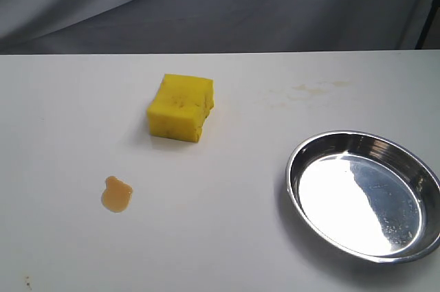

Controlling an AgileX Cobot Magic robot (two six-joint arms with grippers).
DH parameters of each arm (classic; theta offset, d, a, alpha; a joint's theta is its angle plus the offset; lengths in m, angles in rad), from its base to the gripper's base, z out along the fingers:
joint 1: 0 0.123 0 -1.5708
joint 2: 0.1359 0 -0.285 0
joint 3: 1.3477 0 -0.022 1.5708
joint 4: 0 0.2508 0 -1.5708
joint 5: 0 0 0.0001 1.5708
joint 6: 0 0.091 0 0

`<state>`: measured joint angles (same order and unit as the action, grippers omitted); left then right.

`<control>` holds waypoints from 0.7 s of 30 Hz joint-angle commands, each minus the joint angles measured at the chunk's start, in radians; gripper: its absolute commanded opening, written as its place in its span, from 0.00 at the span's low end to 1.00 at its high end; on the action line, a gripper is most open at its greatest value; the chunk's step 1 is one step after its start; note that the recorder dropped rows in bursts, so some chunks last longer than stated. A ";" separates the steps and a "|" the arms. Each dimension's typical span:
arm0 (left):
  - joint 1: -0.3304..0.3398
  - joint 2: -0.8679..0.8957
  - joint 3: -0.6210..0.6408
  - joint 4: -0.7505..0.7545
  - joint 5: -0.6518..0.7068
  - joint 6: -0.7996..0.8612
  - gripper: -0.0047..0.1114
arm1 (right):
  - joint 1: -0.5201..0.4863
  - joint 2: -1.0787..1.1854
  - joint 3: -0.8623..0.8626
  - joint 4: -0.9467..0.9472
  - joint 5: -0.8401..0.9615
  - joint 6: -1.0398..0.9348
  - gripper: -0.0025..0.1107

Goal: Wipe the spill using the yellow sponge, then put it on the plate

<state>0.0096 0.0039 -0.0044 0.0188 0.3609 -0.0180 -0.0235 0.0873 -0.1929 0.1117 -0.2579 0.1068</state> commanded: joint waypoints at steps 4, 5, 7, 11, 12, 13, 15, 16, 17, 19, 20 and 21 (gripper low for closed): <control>-0.001 -0.004 0.004 0.003 -0.013 -0.002 0.04 | 0.002 0.334 -0.275 -0.213 0.304 -0.021 0.02; -0.001 -0.004 0.004 0.003 -0.013 -0.002 0.04 | 0.002 0.380 -0.310 -0.242 0.343 -0.027 0.02; -0.001 -0.004 0.004 0.003 -0.013 -0.002 0.04 | 0.002 0.497 -0.393 -0.260 0.449 -0.032 0.02; -0.001 -0.004 0.004 0.003 -0.013 -0.002 0.04 | 0.002 0.706 -0.501 -0.260 0.568 -0.072 0.02; -0.001 -0.004 0.004 0.003 -0.013 -0.002 0.04 | 0.004 0.756 -0.513 -0.260 0.572 -0.085 0.02; -0.001 -0.004 0.004 0.003 -0.013 -0.002 0.04 | 0.004 0.804 -0.518 -0.260 0.572 -0.095 0.02; -0.001 -0.004 0.004 0.003 -0.013 -0.002 0.04 | 0.004 0.893 -0.520 -0.260 0.553 -0.107 0.02; -0.001 -0.004 0.004 0.003 -0.013 -0.002 0.04 | 0.004 0.926 -0.520 -0.260 0.543 -0.107 0.02; -0.001 -0.004 0.004 0.003 -0.013 -0.002 0.04 | 0.004 0.963 -0.520 -0.260 0.530 -0.107 0.02; -0.001 -0.004 0.004 0.003 -0.013 -0.002 0.04 | 0.004 1.025 -0.520 -0.256 0.511 -0.107 0.02; -0.001 -0.004 0.004 0.003 -0.013 -0.002 0.04 | 0.004 1.050 -0.520 -0.244 0.503 -0.107 0.02; -0.001 -0.004 0.004 0.003 -0.013 -0.002 0.04 | 0.004 1.071 -0.530 -0.228 0.508 -0.107 0.02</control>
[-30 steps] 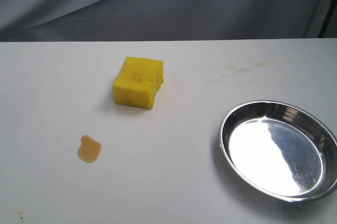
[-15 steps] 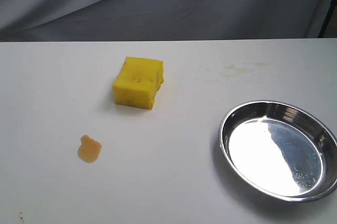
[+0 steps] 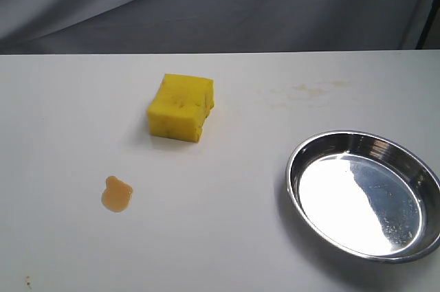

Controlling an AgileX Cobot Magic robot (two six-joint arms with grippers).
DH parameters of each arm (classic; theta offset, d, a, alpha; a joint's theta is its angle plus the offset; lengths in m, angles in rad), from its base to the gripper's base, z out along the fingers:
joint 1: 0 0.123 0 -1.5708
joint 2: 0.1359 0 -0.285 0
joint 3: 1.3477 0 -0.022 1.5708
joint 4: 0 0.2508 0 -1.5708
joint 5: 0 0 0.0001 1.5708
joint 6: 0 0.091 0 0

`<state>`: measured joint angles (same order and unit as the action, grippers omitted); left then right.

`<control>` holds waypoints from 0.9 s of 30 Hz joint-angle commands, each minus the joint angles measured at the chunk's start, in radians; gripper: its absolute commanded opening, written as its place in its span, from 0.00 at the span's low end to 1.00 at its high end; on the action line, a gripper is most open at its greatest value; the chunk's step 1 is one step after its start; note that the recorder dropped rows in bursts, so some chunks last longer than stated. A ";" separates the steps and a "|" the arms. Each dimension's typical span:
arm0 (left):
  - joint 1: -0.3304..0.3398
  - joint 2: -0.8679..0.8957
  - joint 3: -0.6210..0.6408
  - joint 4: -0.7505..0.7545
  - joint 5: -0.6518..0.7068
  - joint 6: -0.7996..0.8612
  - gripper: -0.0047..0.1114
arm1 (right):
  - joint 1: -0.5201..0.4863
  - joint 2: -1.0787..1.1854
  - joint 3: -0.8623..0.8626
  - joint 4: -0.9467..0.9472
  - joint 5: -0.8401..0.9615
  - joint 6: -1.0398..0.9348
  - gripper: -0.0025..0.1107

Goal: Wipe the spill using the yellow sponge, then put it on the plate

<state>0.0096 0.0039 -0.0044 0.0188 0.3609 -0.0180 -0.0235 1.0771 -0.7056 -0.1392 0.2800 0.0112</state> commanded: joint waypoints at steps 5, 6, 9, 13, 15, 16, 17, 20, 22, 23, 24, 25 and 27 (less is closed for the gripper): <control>-0.001 -0.004 0.004 0.003 -0.013 -0.002 0.04 | 0.004 0.156 -0.088 0.063 0.065 -0.057 0.02; -0.001 -0.004 0.004 0.003 -0.013 -0.002 0.04 | 0.004 0.170 -0.093 0.063 0.078 -0.096 0.02; -0.001 -0.004 0.004 0.003 -0.013 -0.002 0.04 | 0.002 0.223 -0.093 0.063 0.085 -0.182 0.02; -0.001 -0.004 0.004 0.003 -0.013 -0.002 0.04 | -0.003 0.253 -0.042 0.066 0.065 -0.198 0.02; -0.001 -0.004 0.004 0.003 -0.013 -0.002 0.04 | 0.004 0.227 -0.028 0.097 0.044 -0.198 0.02; -0.001 -0.004 0.004 0.003 -0.013 -0.002 0.04 | 0.004 0.218 -0.028 0.106 0.044 -0.198 0.02; -0.001 -0.004 0.004 0.003 -0.013 -0.002 0.04 | 0.005 0.211 -0.028 0.131 0.044 -0.198 0.02; -0.001 -0.004 0.004 0.003 -0.013 -0.002 0.04 | 0.005 0.208 -0.028 0.176 0.044 -0.241 0.02; -0.001 -0.004 0.004 0.003 -0.013 -0.002 0.04 | 0.005 0.208 -0.028 0.191 0.044 -0.272 0.02; -0.001 -0.004 0.004 0.003 -0.013 -0.002 0.04 | 0.005 0.208 -0.028 0.194 0.036 -0.276 0.02; -0.001 -0.004 0.004 0.003 -0.013 -0.002 0.04 | 0.005 0.208 -0.028 0.194 0.021 -0.276 0.02; -0.001 -0.004 0.004 0.003 -0.013 -0.002 0.04 | 0.005 0.208 -0.028 0.196 0.012 -0.276 0.02; -0.001 -0.004 0.004 0.003 -0.013 -0.002 0.04 | 0.010 0.208 -0.028 0.226 -0.014 -0.278 0.02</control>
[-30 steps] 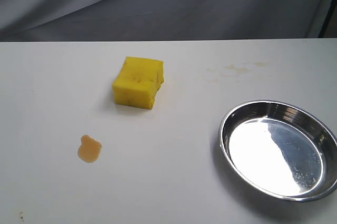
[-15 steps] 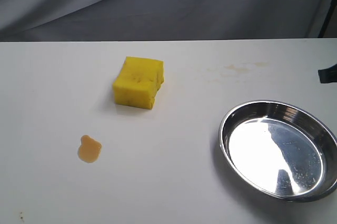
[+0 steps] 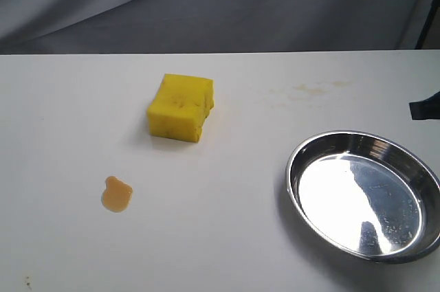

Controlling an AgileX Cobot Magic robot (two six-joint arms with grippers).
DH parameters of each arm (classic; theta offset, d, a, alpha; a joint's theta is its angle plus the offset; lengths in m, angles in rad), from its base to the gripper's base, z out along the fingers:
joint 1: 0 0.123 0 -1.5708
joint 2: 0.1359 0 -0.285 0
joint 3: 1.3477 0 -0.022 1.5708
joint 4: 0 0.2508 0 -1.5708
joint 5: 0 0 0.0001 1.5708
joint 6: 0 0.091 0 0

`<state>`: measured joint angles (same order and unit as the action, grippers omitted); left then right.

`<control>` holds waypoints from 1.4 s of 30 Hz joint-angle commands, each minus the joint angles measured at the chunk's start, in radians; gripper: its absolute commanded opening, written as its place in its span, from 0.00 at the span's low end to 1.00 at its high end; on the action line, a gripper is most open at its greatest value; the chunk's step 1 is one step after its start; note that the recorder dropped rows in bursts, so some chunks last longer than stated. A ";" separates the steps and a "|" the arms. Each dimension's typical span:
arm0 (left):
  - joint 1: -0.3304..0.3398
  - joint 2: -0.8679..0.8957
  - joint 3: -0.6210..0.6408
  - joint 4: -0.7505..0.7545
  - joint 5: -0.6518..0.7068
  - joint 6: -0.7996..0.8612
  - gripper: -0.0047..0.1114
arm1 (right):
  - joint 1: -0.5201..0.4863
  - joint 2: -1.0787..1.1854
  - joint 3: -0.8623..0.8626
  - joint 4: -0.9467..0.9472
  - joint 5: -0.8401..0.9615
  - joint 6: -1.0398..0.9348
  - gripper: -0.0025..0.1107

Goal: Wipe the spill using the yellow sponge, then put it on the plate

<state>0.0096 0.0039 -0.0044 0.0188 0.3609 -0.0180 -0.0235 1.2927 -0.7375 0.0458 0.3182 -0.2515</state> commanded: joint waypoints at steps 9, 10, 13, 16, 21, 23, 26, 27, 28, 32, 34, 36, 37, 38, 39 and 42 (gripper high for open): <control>-0.001 -0.004 0.004 0.003 -0.013 -0.002 0.04 | 0.240 -0.007 0.004 0.051 -0.139 -0.084 0.02; -0.001 -0.004 0.004 0.003 -0.013 -0.002 0.04 | 0.265 -0.007 0.002 0.051 -0.158 -0.066 0.02; -0.001 -0.004 0.004 0.003 -0.013 -0.002 0.04 | 0.327 -0.007 0.002 0.051 -0.205 -0.003 0.02; -0.001 -0.004 0.004 0.003 -0.013 -0.002 0.04 | 0.364 -0.007 -0.011 0.051 -0.201 -0.001 0.02; -0.001 -0.004 0.004 0.003 -0.013 -0.002 0.04 | 0.375 0.014 -0.125 0.126 -0.025 -0.006 0.02; -0.001 -0.004 0.004 0.003 -0.013 -0.002 0.04 | 0.375 0.038 -0.189 0.126 0.036 -0.023 0.02; -0.001 -0.004 0.004 0.003 -0.013 -0.002 0.04 | 0.386 0.088 -0.277 0.126 0.103 -0.032 0.02; -0.001 -0.004 0.004 0.003 -0.013 -0.002 0.04 | 0.395 0.113 -0.315 0.128 0.128 -0.032 0.02; -0.001 -0.004 0.004 0.003 -0.013 -0.002 0.04 | 0.402 0.131 -0.339 0.128 0.142 -0.032 0.02; -0.001 -0.004 0.004 0.003 -0.013 -0.002 0.04 | 0.449 0.229 -0.447 0.128 0.166 -0.030 0.02; -0.001 -0.004 0.004 0.003 -0.013 -0.002 0.04 | 0.469 0.288 -0.504 0.128 0.166 -0.030 0.02; -0.001 -0.004 0.004 0.003 -0.013 -0.002 0.04 | 0.486 0.352 -0.562 0.128 0.166 -0.028 0.02; -0.001 -0.004 0.004 0.003 -0.013 -0.002 0.04 | 0.492 0.379 -0.585 0.128 0.166 -0.024 0.02; -0.001 -0.004 0.004 0.003 -0.013 -0.002 0.04 | 0.502 0.412 -0.613 0.128 0.166 -0.021 0.02; -0.001 -0.004 0.004 0.003 -0.013 -0.002 0.04 | 0.507 0.446 -0.641 0.128 0.164 -0.014 0.02; -0.001 -0.004 0.004 0.003 -0.013 -0.002 0.04 | 0.515 0.533 -0.710 0.147 0.148 0.003 0.02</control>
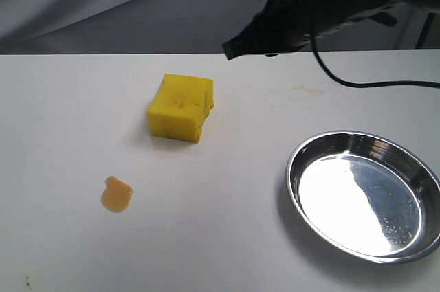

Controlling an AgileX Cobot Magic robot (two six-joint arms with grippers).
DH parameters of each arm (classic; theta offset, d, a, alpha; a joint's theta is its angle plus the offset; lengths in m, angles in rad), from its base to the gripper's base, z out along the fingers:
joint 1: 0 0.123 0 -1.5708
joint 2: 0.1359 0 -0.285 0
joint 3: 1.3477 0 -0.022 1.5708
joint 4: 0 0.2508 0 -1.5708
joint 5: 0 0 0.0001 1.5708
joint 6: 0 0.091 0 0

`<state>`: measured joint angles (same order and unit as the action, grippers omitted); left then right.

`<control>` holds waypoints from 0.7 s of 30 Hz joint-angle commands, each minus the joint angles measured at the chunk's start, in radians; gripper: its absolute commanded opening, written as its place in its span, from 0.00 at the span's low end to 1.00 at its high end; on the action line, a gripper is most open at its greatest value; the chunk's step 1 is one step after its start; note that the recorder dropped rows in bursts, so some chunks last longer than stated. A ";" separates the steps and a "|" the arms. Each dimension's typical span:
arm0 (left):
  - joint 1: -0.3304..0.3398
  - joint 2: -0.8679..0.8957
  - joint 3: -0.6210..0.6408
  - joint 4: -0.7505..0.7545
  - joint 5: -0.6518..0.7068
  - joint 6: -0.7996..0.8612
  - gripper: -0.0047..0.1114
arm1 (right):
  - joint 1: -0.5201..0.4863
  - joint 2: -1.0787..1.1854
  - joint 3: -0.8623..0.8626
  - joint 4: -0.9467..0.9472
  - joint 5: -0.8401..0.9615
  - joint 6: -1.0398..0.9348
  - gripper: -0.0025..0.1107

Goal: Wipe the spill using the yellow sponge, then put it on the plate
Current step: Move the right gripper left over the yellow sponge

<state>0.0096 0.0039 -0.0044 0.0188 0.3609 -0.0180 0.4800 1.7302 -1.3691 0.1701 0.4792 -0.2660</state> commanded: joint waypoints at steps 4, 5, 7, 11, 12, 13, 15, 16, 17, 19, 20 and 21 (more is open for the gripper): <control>-0.001 -0.004 0.004 0.003 -0.013 -0.002 0.04 | 0.011 0.180 -0.141 0.053 -0.036 0.018 0.02; -0.001 -0.004 0.004 0.003 -0.013 -0.002 0.04 | 0.011 0.195 -0.146 0.053 -0.045 0.018 0.02; -0.001 -0.004 0.004 0.003 -0.013 -0.002 0.04 | 0.011 0.214 -0.146 0.053 -0.081 -0.008 0.02; -0.001 -0.004 0.004 0.003 -0.013 -0.002 0.04 | 0.011 0.231 -0.146 0.050 -0.119 -0.026 0.02; -0.001 -0.004 0.004 0.003 -0.013 -0.002 0.04 | 0.011 0.231 -0.146 0.050 -0.123 -0.026 0.02; -0.001 -0.004 0.004 0.003 -0.013 -0.002 0.04 | 0.011 0.231 -0.146 0.050 -0.123 -0.026 0.02; -0.001 -0.004 0.004 0.003 -0.013 -0.002 0.04 | 0.011 0.231 -0.146 0.050 -0.125 -0.026 0.02; -0.001 -0.004 0.004 0.003 -0.013 -0.002 0.04 | 0.011 0.231 -0.146 0.050 -0.125 -0.026 0.02; -0.001 -0.004 0.004 0.003 -0.013 -0.002 0.04 | 0.011 0.231 -0.146 0.050 -0.125 -0.026 0.03; -0.001 -0.004 0.004 0.003 -0.013 -0.002 0.04 | 0.011 0.231 -0.146 0.050 -0.125 -0.026 0.15; -0.001 -0.004 0.004 0.003 -0.013 -0.002 0.04 | 0.011 0.231 -0.146 0.033 -0.120 -0.026 0.28; -0.001 -0.004 0.004 0.003 -0.013 -0.002 0.04 | 0.011 0.231 -0.146 0.007 -0.117 -0.026 0.43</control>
<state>0.0096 0.0039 -0.0044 0.0188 0.3609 -0.0180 0.4881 1.9636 -1.5070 0.2120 0.3670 -0.2880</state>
